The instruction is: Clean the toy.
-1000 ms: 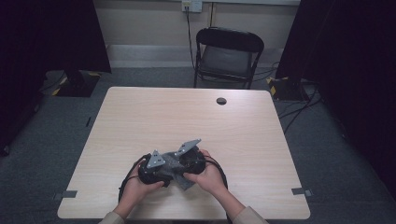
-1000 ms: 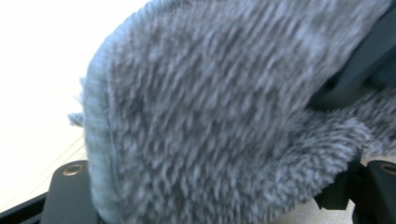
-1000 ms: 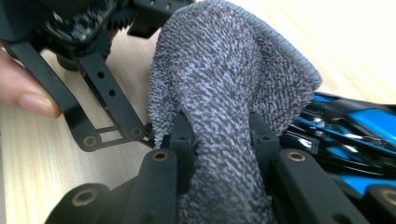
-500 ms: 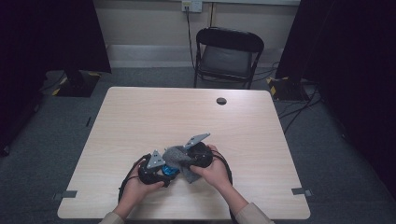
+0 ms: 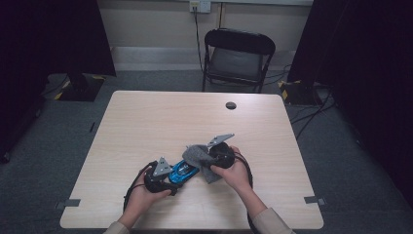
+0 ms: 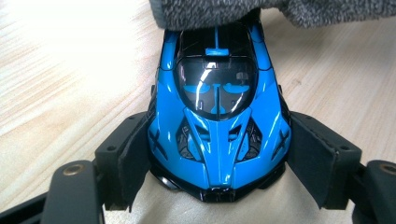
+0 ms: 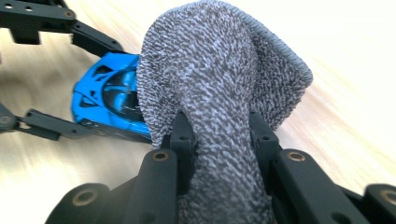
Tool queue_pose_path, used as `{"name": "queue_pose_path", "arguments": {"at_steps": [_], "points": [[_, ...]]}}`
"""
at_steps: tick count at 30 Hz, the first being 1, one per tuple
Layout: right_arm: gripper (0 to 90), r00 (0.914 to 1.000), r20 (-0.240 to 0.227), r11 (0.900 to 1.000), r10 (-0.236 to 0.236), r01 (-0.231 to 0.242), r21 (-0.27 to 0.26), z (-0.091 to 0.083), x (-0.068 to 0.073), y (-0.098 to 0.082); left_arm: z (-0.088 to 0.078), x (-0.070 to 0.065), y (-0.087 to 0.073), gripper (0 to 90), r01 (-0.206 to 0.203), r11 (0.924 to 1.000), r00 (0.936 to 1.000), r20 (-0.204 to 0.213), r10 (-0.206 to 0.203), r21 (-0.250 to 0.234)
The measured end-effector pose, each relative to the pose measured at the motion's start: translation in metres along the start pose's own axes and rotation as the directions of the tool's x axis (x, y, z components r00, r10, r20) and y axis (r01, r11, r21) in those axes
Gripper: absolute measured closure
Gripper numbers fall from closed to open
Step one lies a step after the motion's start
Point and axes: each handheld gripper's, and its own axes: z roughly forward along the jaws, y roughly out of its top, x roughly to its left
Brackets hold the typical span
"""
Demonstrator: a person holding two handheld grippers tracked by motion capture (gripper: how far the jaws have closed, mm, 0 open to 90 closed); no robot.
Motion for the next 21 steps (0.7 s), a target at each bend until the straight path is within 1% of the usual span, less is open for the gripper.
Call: {"name": "queue_pose_path", "arguments": {"at_steps": [3, 4, 5, 6, 7, 8, 9, 10, 11, 14, 16, 18, 19, 21], "points": [[70.1, 1.0, 0.005, 1.0, 0.005, -0.005, 0.0, -0.002, -0.002, -0.001, 0.0, 0.0, 0.0, 25.4, 0.001, 1.0, 1.0, 0.0, -0.001, 0.0], [70.1, 0.9999, 0.016, 1.0, 0.003, -0.003, 0.0, -0.004, -0.004, -0.001, 0.0, 0.0, 0.0, 25.4, 0.002, 1.0, 1.0, 0.001, -0.002, 0.002], [70.1, 0.9999, 0.016, 1.0, 0.003, -0.003, 0.0, -0.004, -0.004, -0.001, 0.0, 0.0, 0.0, 25.4, 0.002, 1.0, 1.0, 0.001, -0.002, 0.002], [70.0, 0.9994, 0.033, 1.0, 0.004, -0.004, -0.004, -0.006, -0.006, -0.001, 0.0, 0.0, 0.0, 25.4, 0.002, 1.0, 1.0, 0.001, -0.002, 0.002], [70.0, 0.9993, 0.037, 1.0, 0.006, -0.006, -0.009, -0.007, -0.007, -0.001, 0.0, 0.0, 0.0, 25.4, 0.003, 1.0, 1.0, 0.002, -0.003, 0.002], [70.0, 0.9993, 0.035, 1.0, 0.012, -0.011, -0.017, -0.009, -0.007, -0.001, 0.0, 0.0, 0.0, 25.4, 0.003, 1.0, 1.0, 0.001, -0.003, 0.002], [70.0, 0.9997, 0.02, 1.0, 0.013, -0.013, -0.026, -0.01, -0.005, 0.0, 0.0, 0.0, 0.0, 25.4, 0.003, 1.0, 1.0, 0.001, -0.003, 0.002], [70.0, 1.0, 0.006, 1.0, 0.005, -0.005, -0.031, -0.011, -0.002, 0.001, 0.0, 0.0, 0.0, 25.4, 0.001, 1.0, 1.0, 0.002, -0.001, 0.004], [70.0, 0.9999, 0.005, 0.999, -0.01, 0.01, -0.03, -0.011, 0.002, 0.002, 0.0, 0.001, 0.0, 25.4, 0.0, 1.0, 1.0, 0.003, 0.0, 0.004], [70.0, 0.9977, -0.021, 0.997, -0.064, 0.064, -0.034, -0.01, 0.016, 0.007, 0.0, 0.0, 0.0, 25.4, 0.001, 1.0, 1.0, 0.0, -0.001, 0.005], [69.8, 0.9948, -0.046, 0.995, -0.091, 0.089, -0.042, -0.008, 0.026, 0.009, 0.0, 0.0, 0.0, 25.4, 0.001, 1.0, 1.0, 0.0, -0.001, 0.005], [69.8, 0.9915, -0.089, 0.995, -0.095, 0.091, -0.051, -0.004, 0.034, 0.011, 0.0, 0.0, 0.0, 25.4, 0.001, 1.0, 1.0, 0.0, -0.001, 0.006], [69.8, 0.9889, -0.105, 0.994, -0.105, 0.1, -0.049, -0.001, 0.038, 0.011, 0.0, 0.0, 0.0, 25.4, 0.001, 1.0, 1.0, 0.0, -0.001, 0.006], [69.7, 0.9838, -0.122, 0.991, -0.131, 0.128, -0.036, 0.003, 0.046, 0.012, 0.0, 0.0, 0.0, 25.3, 0.001, 1.0, 1.0, 0.002, -0.002, 0.005]]}}
